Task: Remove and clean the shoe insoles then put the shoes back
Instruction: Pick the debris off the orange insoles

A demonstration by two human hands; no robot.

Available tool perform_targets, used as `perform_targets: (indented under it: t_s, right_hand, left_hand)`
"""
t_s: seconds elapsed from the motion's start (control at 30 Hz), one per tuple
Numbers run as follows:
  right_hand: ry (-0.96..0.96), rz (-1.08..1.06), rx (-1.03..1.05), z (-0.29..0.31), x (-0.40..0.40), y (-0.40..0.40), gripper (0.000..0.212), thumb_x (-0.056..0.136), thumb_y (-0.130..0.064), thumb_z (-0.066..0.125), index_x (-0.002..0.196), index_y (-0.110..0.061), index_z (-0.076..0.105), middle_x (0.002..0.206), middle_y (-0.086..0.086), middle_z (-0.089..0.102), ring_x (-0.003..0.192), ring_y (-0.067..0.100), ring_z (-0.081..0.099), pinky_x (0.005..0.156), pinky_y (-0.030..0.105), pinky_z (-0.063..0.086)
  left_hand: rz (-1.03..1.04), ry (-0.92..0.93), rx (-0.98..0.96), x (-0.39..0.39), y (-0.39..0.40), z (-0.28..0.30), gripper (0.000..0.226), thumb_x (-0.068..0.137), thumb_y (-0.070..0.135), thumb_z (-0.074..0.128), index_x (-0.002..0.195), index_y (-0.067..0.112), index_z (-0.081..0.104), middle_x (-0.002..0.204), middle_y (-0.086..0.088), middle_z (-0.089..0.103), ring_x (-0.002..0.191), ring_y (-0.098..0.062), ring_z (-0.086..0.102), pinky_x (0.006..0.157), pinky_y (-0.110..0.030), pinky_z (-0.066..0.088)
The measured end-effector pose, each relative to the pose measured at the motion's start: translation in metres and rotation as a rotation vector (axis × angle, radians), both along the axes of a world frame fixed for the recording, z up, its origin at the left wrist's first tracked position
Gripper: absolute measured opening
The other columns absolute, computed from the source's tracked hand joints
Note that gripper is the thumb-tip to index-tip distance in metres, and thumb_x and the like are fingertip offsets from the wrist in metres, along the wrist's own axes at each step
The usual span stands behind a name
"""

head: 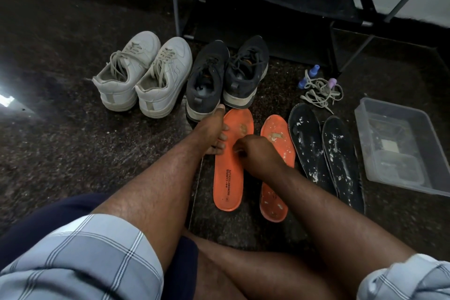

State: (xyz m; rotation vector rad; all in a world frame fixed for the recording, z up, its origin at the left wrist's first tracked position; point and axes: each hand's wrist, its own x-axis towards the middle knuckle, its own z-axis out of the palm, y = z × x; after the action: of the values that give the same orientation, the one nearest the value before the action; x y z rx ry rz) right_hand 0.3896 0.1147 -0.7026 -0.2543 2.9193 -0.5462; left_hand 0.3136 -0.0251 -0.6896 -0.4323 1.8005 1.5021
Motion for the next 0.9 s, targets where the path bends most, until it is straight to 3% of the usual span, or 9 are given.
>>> perform_targets:
  t_s: [0.1,0.27,0.37,0.47,0.6,0.77,0.9]
  right_hand:
    - [-0.099,0.072,-0.075,0.006,0.002,-0.004,0.023,0.082,-0.008,0.061,0.098,-0.019,0.074,0.103,-0.002,0.073,0.096,0.015,0.066,0.087,0.028,0.05]
    - [0.147,-0.239,-0.047,-0.007,-0.019,0.016,0.02,0.088,-0.011,0.057,0.1,-0.014,0.073,0.102,0.008,0.07,0.094,0.024,0.063,0.083,0.029,0.047]
    - [0.12,-0.14,0.0,-0.007,-0.015,0.005,0.02,0.085,-0.007,0.056,0.095,-0.012,0.073,0.097,0.01,0.071,0.091,0.028,0.064,0.081,0.034,0.049]
    - [0.066,-0.007,-0.092,0.001,-0.012,-0.004,0.021,0.082,-0.007,0.06,0.094,-0.014,0.074,0.098,0.006,0.073,0.091,0.022,0.066,0.082,0.033,0.051]
    - [0.145,-0.163,-0.086,-0.005,-0.025,0.001,0.02,0.082,-0.007,0.056,0.091,-0.013,0.073,0.094,0.007,0.071,0.089,0.026,0.064,0.079,0.036,0.05]
    - [0.017,-0.011,-0.109,0.004,-0.02,-0.014,0.019,0.082,-0.011,0.059,0.092,-0.017,0.074,0.095,0.003,0.074,0.088,0.021,0.067,0.08,0.034,0.051]
    - [0.111,-0.181,-0.141,0.01,-0.047,-0.005,0.015,0.08,-0.012,0.062,0.088,-0.016,0.074,0.092,0.003,0.074,0.087,0.021,0.066,0.077,0.029,0.045]
  left_hand:
    - [-0.007,-0.01,0.01,-0.001,-0.001,-0.001,0.078,0.096,0.071,0.026,0.119,0.006,0.062,0.093,-0.011,0.06,0.073,-0.024,0.058,0.072,-0.036,0.055]
    - [0.005,-0.004,0.007,-0.001,-0.001,-0.001,0.08,0.094,0.074,0.026,0.115,0.007,0.064,0.09,-0.009,0.06,0.067,-0.021,0.057,0.073,-0.036,0.056]
    - [0.003,-0.017,0.009,-0.002,0.0,-0.001,0.079,0.094,0.074,0.026,0.115,0.007,0.063,0.091,-0.01,0.06,0.068,-0.022,0.057,0.075,-0.037,0.055]
    - [0.003,-0.029,0.011,-0.003,-0.001,-0.002,0.08,0.094,0.075,0.025,0.114,0.008,0.063,0.096,-0.012,0.06,0.073,-0.025,0.059,0.075,-0.038,0.056]
    - [0.001,-0.023,0.012,-0.002,-0.001,-0.002,0.08,0.094,0.075,0.024,0.113,0.008,0.064,0.091,-0.01,0.06,0.069,-0.023,0.058,0.07,-0.035,0.055]
    - [0.015,-0.027,0.012,-0.003,0.001,-0.002,0.076,0.095,0.073,0.026,0.115,0.009,0.062,0.095,-0.012,0.063,0.073,-0.026,0.06,0.073,-0.038,0.055]
    - [0.037,-0.019,0.004,-0.003,0.001,-0.004,0.072,0.093,0.075,0.029,0.122,0.016,0.057,0.092,-0.012,0.062,0.071,-0.025,0.06,0.07,-0.038,0.057]
